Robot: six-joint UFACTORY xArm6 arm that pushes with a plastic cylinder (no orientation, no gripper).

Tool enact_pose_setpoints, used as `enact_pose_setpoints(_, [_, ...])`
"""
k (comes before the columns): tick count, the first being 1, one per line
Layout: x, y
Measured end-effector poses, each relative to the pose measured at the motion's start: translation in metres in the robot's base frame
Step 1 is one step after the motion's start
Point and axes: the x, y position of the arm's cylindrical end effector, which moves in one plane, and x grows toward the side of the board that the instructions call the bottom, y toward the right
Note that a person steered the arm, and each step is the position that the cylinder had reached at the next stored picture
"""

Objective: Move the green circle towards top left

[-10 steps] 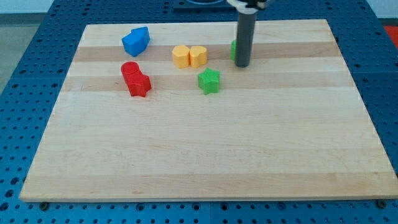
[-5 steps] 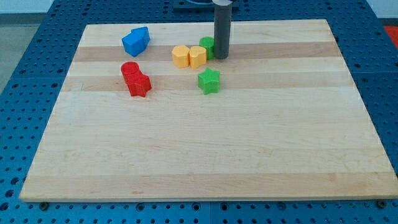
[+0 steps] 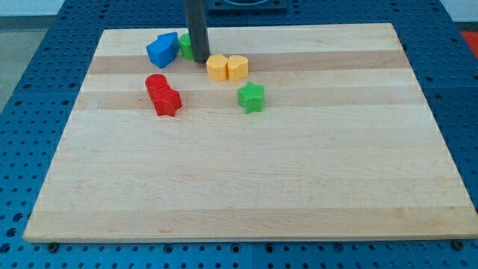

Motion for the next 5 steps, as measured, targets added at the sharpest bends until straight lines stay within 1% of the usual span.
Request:
enact_pose_setpoints(1, [-0.006, -0.025])
enact_pose_setpoints(2, [-0.029, -0.026])
enact_pose_setpoints(3, [-0.037, -0.026])
enact_pose_setpoints(4, [-0.026, -0.011])
enact_pose_setpoints(5, [-0.030, 0.025])
